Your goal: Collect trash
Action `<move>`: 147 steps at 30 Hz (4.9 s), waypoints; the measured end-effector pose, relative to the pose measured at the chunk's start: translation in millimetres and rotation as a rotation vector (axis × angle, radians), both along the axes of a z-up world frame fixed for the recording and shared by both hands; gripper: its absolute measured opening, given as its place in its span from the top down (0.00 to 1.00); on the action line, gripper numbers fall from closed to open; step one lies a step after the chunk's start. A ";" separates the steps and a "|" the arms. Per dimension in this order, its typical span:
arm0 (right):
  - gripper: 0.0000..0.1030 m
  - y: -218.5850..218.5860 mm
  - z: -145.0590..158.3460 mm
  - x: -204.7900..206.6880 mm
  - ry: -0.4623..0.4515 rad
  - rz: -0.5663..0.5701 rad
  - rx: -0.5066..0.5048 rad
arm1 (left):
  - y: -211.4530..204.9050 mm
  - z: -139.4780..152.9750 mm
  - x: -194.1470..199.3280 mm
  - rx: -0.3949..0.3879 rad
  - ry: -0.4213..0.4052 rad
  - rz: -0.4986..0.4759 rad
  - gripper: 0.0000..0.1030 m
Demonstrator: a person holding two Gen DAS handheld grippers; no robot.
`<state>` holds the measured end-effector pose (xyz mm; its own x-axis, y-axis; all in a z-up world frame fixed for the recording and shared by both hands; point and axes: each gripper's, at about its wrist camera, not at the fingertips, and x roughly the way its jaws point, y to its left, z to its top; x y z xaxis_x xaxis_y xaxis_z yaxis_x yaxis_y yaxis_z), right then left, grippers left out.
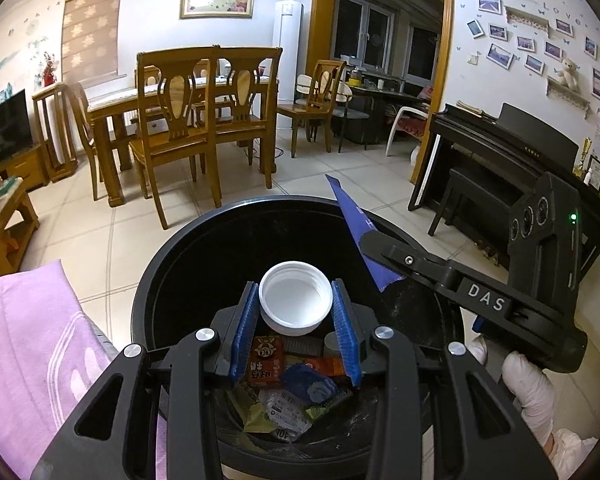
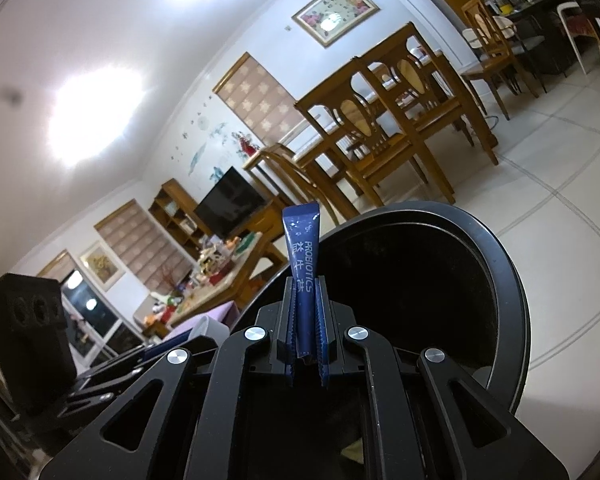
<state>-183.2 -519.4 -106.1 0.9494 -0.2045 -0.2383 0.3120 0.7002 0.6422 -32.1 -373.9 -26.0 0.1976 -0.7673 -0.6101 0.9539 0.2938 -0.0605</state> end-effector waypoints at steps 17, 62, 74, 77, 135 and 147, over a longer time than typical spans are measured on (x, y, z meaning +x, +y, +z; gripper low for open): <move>0.25 18.1 14.1 -12.5 -0.087 -0.024 -0.017 | -0.9 2.1 -9.4 -0.017 -0.067 -0.012 0.08; 0.05 231.7 89.7 127.3 0.031 0.233 -0.265 | 253.1 27.6 68.1 -0.100 -0.137 0.698 0.05; 0.05 379.4 87.7 206.0 0.060 0.334 -0.468 | 372.3 36.9 91.0 -0.154 -0.195 1.043 0.05; 0.05 401.9 86.5 206.6 0.060 0.342 -0.507 | 383.5 32.4 92.5 -0.148 -0.190 1.088 0.05; 0.05 411.3 93.5 177.4 0.012 0.369 -0.628 | 388.8 29.6 83.7 -0.158 -0.234 1.135 0.05; 0.05 411.9 90.2 177.6 0.017 0.374 -0.629 | 388.8 29.5 83.4 -0.157 -0.234 1.133 0.05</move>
<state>-5.6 -107.5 -15.9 0.9798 0.0297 -0.1979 -0.0138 0.9966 0.0809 51.3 14.9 3.5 0.9131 -0.1431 -0.3819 0.1430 0.9893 -0.0289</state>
